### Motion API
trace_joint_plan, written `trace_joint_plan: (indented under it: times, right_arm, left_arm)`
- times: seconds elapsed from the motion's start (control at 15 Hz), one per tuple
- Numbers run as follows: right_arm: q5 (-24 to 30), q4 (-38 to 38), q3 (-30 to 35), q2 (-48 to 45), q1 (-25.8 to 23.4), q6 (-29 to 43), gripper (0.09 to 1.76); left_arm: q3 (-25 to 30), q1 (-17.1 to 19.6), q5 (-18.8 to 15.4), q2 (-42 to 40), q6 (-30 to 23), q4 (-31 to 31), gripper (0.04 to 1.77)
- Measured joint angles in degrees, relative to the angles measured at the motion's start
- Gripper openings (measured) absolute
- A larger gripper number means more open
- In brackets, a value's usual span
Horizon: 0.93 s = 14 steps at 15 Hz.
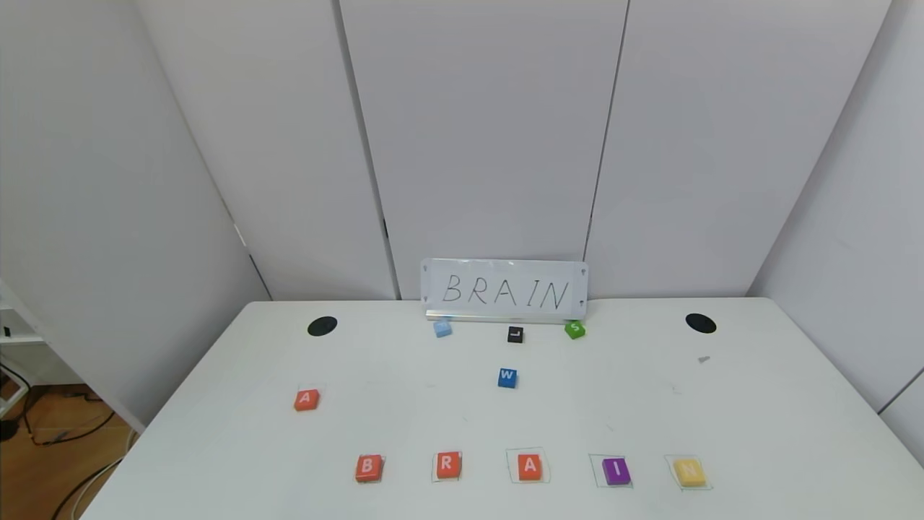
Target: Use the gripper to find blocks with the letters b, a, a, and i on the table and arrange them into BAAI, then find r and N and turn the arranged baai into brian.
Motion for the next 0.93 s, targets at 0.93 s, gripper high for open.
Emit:
trace_joint_plan:
  times: [0.93]
  right_arm:
    - [3.5,-2.1,3.3,-19.4,-1.3,-2.8,1.71]
  left_arm:
    - [1.5,-10.5,6.5,-26.8,3.6,8.8,1.72]
